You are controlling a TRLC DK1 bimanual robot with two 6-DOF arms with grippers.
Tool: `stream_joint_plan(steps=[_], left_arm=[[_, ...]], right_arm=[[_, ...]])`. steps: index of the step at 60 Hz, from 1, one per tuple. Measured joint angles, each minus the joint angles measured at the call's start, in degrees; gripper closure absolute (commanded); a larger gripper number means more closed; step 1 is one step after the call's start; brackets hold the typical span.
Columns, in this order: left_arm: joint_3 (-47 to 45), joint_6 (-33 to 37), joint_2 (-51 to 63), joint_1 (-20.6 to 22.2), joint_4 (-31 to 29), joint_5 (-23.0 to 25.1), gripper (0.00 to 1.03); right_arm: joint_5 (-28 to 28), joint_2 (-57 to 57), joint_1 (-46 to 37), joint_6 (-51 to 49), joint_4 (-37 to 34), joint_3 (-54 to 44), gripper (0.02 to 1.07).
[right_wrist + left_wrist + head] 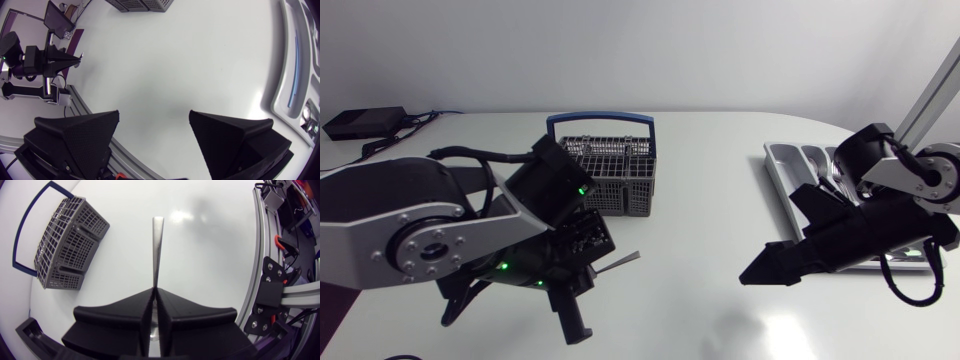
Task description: Unload the cutlery basket into the drawer organizer.
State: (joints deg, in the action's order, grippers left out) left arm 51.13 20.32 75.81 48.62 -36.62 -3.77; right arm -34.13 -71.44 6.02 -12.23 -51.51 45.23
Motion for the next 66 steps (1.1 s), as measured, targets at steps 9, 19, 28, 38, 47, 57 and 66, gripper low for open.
stream_joint_plan(steps=[9, 19, 28, 38, 47, 57, 66], left_arm=[[1.1, 0.0, 2.3, 2.3, 1.4, 0.0, 1.00], [2.2, 0.5, 5.0, 4.7, 1.7, -0.2, 1.00], [3.9, 2.1, 6.8, 6.3, 1.8, -0.2, 1.00], [6.1, 4.0, 9.1, 7.6, 1.7, -0.2, 1.00], [7.5, 5.5, 11.1, 7.9, 1.1, 0.5, 1.00], [9.3, 6.4, 13.0, 7.9, -0.7, 3.6, 1.00], [12.4, 7.0, 14.2, 7.9, -3.4, 6.8, 1.00]], right_arm=[[-3.0, -3.5, 2.7, 0.6, 0.1, 1.4, 0.07], [-3.8, -5.9, 7.2, 2.8, 1.4, 3.8, 0.07], [-3.8, -6.0, 10.4, 0.7, 4.3, 5.0, 0.07], [-4.0, -5.9, 12.9, -7.3, 8.0, 5.0, 0.06], [-4.0, -4.9, 13.2, -15.9, 12.4, 4.2, 0.07], [-1.1, -1.5, 15.8, -25.6, 13.2, 2.6, 0.07], [-0.3, 0.1, 17.0, -31.9, 13.2, 1.1, 0.07]])
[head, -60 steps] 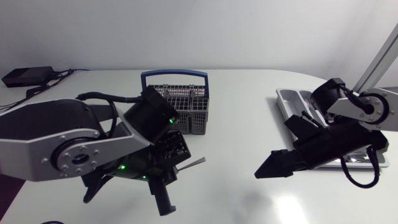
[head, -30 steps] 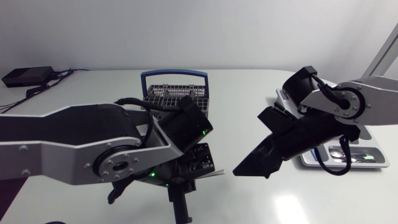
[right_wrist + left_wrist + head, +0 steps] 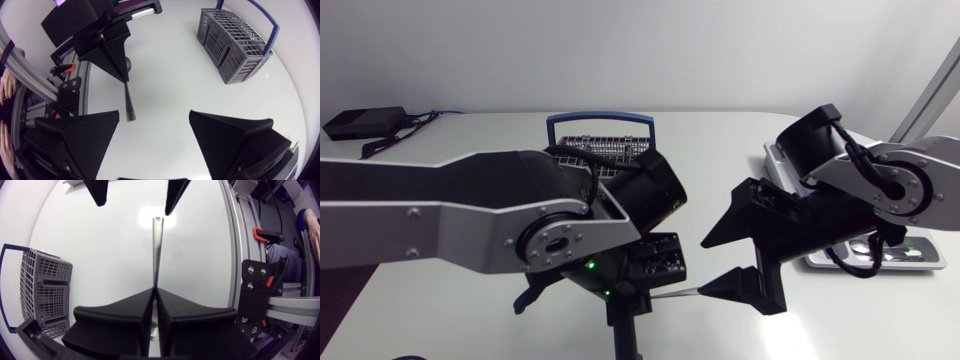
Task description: Unload the cutlery basket into the drawer organizer.
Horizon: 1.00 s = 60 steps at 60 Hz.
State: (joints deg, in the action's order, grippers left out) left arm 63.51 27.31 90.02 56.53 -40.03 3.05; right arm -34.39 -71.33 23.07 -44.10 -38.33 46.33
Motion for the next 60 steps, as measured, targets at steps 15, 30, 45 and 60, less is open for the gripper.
stream_joint_plan(steps=[15, 30, 45, 60], left_arm=[[3.6, 0.2, 2.2, 0.0, -2.4, 1.6, 1.00], [6.2, 0.2, 3.7, 0.0, -5.7, 3.2, 1.00], [9.4, 0.2, 4.6, 0.0, -7.6, 4.9, 1.00], [9.4, -0.2, 6.2, 0.3, -8.1, 5.6, 1.00]], right_arm=[[0.0, 1.2, 2.1, -4.2, 0.7, -2.0, 0.13], [0.8, 2.1, 4.6, -4.8, 2.6, -4.6, 0.25], [2.7, 2.1, 7.0, -4.8, 5.3, -6.4, 0.42], [2.7, 3.0, 8.0, -3.9, 6.9, -6.4, 0.66]])
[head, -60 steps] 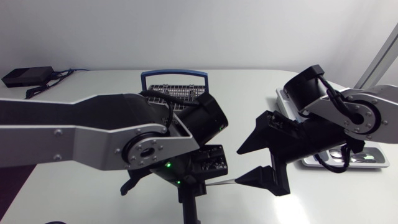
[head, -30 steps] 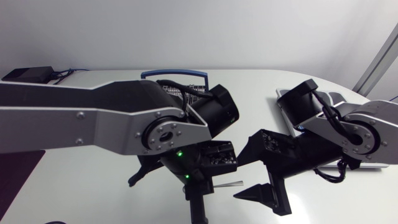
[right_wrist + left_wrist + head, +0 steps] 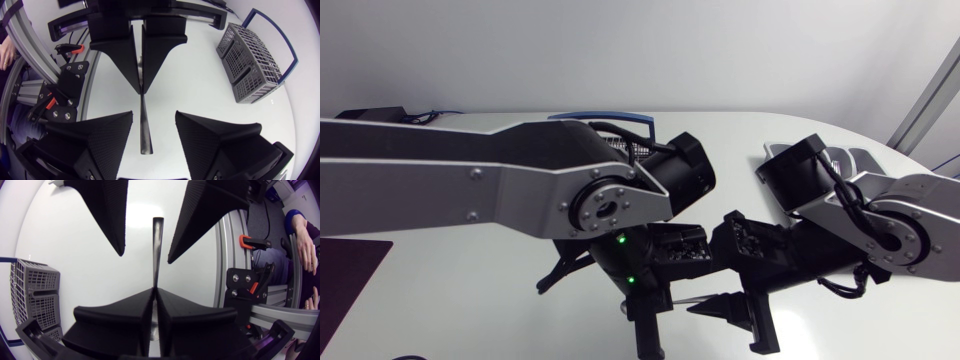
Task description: Unload the cutlery basket into the drawer organizer.
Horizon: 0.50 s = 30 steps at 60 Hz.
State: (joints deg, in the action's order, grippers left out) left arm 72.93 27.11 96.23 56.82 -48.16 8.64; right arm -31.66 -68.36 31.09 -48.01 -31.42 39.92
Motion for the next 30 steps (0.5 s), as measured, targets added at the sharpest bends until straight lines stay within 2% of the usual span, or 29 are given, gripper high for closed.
stream_joint_plan(steps=[8, 24, 30], left_arm=[[0.4, -0.1, 0.2, 0.0, -0.3, 0.3, 1.00], [1.2, -0.1, 0.2, 0.0, -1.0, 0.4, 1.00], [1.4, -0.1, 0.2, 0.0, -1.3, 0.5, 1.00]], right_arm=[[0.0, 0.0, 0.4, 0.0, 0.3, 0.0, 0.80], [0.0, 0.0, 0.7, 0.0, 0.3, -0.2, 0.80], [0.0, 0.0, 0.7, 0.0, 0.3, -0.3, 0.89]])
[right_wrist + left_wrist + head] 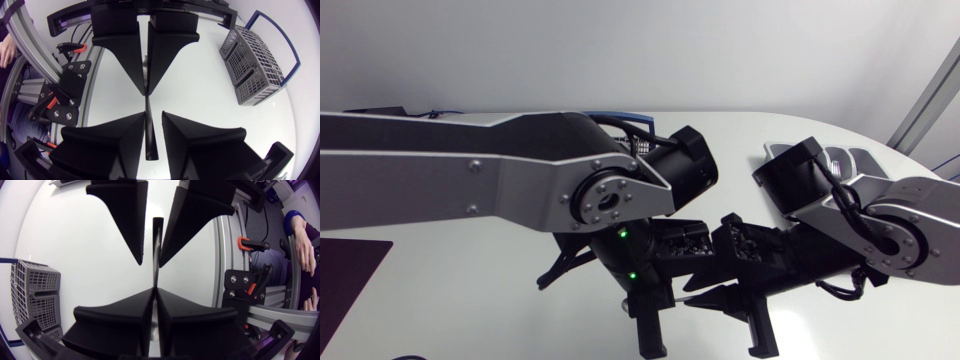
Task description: Unload the cutlery basket into the drawer organizer.
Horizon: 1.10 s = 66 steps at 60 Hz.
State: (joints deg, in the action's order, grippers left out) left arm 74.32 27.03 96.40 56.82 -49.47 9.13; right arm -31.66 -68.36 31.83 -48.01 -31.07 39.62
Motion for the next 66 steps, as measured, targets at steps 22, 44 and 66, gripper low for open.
stream_joint_plan(steps=[22, 44, 66], left_arm=[[0.3, -0.2, 0.1, 0.0, -0.8, -0.1, 1.00], [1.4, -0.2, 0.3, 0.0, -2.8, 1.2, 0.76], [1.9, -0.4, 0.4, 0.0, -5.1, 1.7, 0.32]], right_arm=[[-0.2, 0.0, 0.7, 0.0, -0.1, -0.5, 1.01], [-0.2, 0.0, 0.7, 0.0, -0.2, -0.5, 1.01], [0.0, 0.9, 0.7, 0.2, -0.4, -0.5, 1.01]])
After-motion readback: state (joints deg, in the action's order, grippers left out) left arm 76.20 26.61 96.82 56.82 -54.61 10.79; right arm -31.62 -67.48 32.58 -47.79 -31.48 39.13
